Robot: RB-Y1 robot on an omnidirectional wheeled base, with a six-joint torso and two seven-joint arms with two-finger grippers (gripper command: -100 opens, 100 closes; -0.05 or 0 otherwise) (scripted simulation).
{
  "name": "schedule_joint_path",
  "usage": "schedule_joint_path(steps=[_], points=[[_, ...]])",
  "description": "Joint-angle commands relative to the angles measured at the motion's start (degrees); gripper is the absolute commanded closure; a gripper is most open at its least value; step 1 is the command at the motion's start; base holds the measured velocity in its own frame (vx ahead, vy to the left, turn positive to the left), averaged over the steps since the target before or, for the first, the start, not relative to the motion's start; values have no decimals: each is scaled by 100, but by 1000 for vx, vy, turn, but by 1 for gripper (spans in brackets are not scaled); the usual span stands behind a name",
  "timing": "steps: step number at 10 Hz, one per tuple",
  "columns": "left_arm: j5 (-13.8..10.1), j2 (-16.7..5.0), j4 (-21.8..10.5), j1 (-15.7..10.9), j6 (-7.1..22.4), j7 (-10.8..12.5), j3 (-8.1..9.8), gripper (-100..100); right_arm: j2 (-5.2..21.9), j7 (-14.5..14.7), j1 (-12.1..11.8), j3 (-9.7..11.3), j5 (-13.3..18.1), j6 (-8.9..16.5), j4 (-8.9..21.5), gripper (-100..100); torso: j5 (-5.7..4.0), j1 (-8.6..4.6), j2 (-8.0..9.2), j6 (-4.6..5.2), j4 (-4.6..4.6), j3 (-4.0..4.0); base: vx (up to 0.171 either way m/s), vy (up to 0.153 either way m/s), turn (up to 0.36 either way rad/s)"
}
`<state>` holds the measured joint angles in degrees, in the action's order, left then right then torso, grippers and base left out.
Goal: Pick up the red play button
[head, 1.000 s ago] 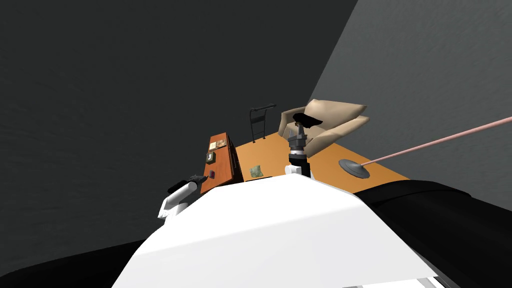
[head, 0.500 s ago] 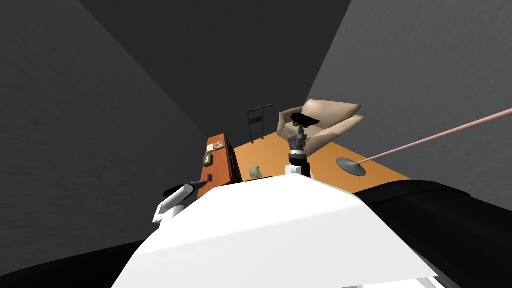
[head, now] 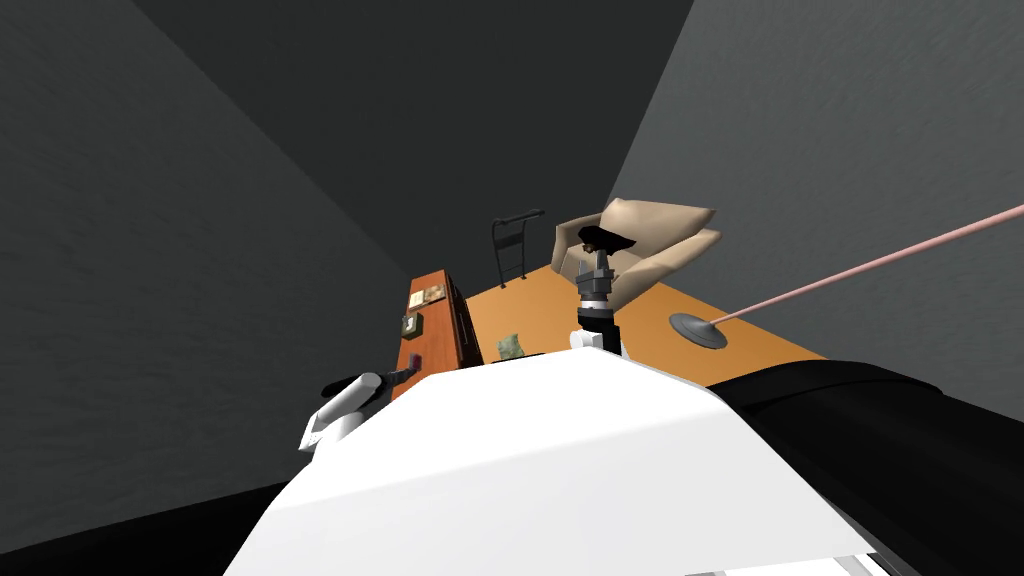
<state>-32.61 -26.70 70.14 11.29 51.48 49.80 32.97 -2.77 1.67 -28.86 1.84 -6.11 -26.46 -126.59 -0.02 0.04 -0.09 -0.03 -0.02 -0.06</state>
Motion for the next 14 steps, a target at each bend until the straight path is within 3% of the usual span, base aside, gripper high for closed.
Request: schedule_joint_path(steps=[1, 11, 12, 13, 14], points=[[-71, -63, -245, -54, 280, 156, 94, -100, 0, 0, 0, 0, 0, 0, 0, 0, 0, 0, 0, 0, 0, 0, 43, 4, -67], [-384, -355, -1462, -273, 1466, 784, 505, -100, 1, 0, 0, -1, 0, 0, 0, 0, 5, 20, -9, 0, -2, -6, 56, 40, -70], [-342, -335, -1401, -296, 1376, 766, 464, -100, 1, 0, 0, -1, 0, 0, 0, 0, 5, 22, -6, 0, -2, -4, 21, 33, -19], [-345, -338, -1411, -298, 1402, 781, 468, 0, 0, 0, 0, 0, 0, 0, 0, 0, 3, 10, 4, -1, 0, 1, 1, 6, 3], [-305, -243, -1532, -325, 1229, 713, 435, -100, 0, 0, 0, 0, 0, 0, 0, 0, 1, 0, 11, -1, 2, 6, 17, 22, 34]])
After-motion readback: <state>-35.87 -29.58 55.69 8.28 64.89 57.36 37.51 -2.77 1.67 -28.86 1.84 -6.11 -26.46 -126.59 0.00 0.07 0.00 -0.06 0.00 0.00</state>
